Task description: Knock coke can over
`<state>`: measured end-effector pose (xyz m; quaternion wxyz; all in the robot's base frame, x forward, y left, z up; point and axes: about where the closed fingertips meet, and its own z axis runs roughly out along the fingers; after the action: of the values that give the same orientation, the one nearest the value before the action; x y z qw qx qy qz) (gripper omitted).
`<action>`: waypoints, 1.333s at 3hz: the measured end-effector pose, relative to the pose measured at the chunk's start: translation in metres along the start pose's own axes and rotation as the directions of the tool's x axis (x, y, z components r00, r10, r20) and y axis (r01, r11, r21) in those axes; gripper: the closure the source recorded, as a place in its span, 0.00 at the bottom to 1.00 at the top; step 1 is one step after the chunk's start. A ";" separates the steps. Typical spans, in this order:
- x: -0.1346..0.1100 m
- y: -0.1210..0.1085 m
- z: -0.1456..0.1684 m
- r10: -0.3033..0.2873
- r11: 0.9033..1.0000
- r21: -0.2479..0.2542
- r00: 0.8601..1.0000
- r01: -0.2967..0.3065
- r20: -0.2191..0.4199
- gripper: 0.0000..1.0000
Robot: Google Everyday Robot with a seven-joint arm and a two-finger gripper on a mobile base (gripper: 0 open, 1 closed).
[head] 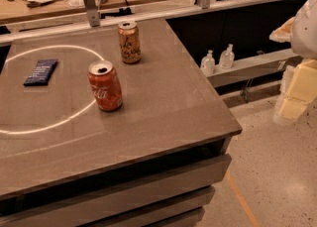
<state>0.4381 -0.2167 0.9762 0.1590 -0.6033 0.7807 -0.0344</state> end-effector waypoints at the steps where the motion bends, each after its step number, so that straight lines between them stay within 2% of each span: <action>1: 0.000 0.000 0.000 0.000 1.000 0.000 1.000 0.000 0.000 0.00; 2: 0.000 0.000 0.000 0.000 1.000 0.000 1.000 0.000 0.003 0.00; 3: -0.006 -0.005 0.008 -0.007 1.000 0.000 0.993 0.007 0.119 0.00; 4: -0.018 -0.014 0.018 -0.064 0.998 0.039 0.942 0.054 0.329 0.00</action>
Offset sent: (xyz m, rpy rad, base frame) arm -0.0005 0.0083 -0.0017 0.0690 0.0195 0.0142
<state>0.4599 -0.2009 0.9666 0.2952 -0.6212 0.7242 0.0507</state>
